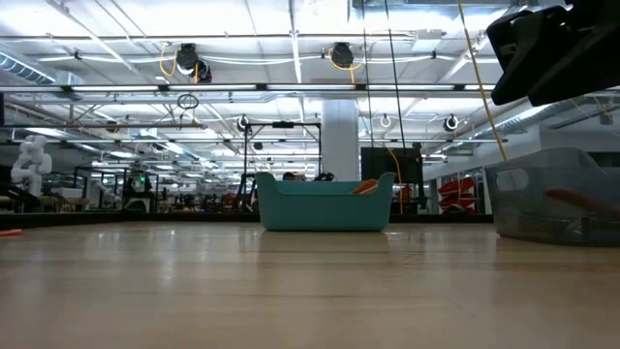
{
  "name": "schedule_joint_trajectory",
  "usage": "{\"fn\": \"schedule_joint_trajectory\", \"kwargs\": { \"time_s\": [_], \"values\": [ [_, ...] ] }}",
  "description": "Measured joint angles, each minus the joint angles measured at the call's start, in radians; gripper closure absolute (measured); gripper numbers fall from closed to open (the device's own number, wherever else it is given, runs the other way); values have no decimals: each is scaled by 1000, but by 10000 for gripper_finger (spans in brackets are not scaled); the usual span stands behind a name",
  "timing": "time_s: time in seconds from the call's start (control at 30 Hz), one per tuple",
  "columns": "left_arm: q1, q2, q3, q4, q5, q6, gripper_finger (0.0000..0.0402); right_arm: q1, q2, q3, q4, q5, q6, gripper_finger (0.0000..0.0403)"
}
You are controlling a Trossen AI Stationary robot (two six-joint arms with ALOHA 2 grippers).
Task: Sort silverware by color (type)
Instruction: Put the orange fork into the blue bin
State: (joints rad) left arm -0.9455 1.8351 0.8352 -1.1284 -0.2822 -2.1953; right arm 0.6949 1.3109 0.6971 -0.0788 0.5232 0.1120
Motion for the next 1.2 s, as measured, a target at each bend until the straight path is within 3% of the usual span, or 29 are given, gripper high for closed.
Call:
{"fn": "schedule_joint_trajectory", "kwargs": {
  "time_s": [0.3, 0.83, 1.2],
  "values": [
    [1, 1, 0, 40, -45, 63, 390, 0, 0, 0, 0, 0, -9, 264],
    [1, 7, 165, -39, -189, 108, 394, 0, 0, 0, 14, 0, -1, 264],
    [9, 5, 272, -47, -469, 239, 394, -1, 0, 0, 170, 1, 7, 264]
  ]
}}
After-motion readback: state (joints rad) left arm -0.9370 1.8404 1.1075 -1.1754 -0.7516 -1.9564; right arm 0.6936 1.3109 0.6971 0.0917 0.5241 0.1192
